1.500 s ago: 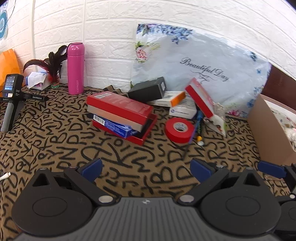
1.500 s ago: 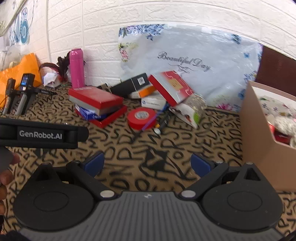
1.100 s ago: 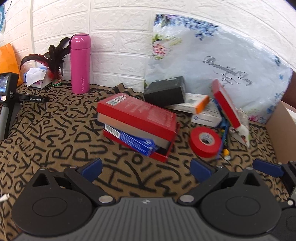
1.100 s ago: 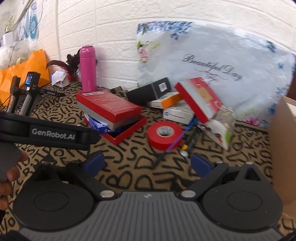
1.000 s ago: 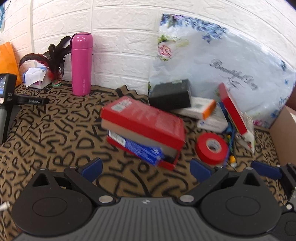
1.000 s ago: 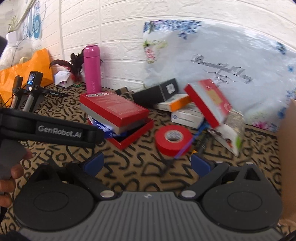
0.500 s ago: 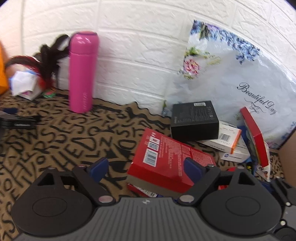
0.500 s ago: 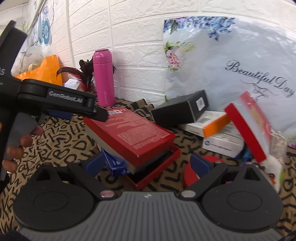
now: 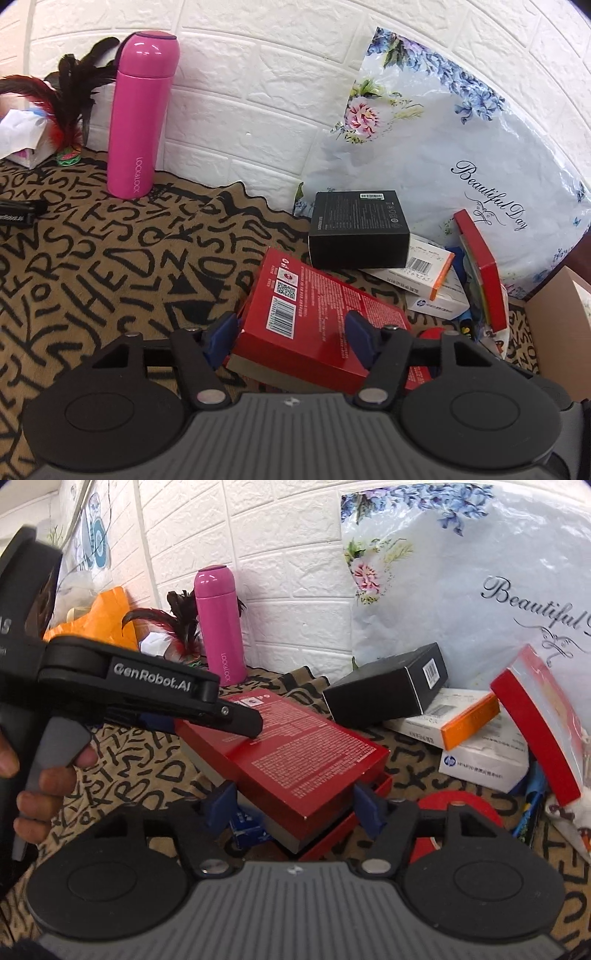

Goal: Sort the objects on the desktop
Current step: 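Grasp the red box with the left gripper and lift it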

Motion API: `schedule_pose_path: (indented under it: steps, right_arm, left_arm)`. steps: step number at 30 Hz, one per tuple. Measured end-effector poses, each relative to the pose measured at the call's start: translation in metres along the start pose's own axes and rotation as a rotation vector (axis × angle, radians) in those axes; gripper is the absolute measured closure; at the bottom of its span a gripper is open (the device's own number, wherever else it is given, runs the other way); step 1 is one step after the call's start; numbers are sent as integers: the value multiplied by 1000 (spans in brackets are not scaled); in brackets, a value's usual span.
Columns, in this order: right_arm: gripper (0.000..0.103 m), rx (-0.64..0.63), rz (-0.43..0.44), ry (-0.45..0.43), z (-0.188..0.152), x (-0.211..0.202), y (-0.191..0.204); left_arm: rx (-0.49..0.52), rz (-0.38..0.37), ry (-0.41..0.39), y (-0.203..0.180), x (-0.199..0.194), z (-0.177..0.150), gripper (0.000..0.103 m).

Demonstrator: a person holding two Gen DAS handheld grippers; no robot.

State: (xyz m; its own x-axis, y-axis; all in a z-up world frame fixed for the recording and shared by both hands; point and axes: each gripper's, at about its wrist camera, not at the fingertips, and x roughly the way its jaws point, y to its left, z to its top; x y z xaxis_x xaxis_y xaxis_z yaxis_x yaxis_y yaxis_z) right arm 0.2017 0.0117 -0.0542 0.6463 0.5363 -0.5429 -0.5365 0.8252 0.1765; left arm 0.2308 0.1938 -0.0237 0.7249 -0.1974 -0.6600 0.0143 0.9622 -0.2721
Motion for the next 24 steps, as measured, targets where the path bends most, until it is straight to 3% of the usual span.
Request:
schedule_pose_path:
  steps: [7,13,24]
  right_arm:
    - [41,-50,0,-28,-9,-49,5]
    - [41,-72,-8,-23,-37,-117,4]
    - [41,10,-108,35,-131,-237,-21]
  left_arm:
    - [8,-16,-45,-21,-48,-26,41]
    - [-6,-86,-64,-56,-88,-77,41]
    - [53,-213,33,-140,-111,-180,43]
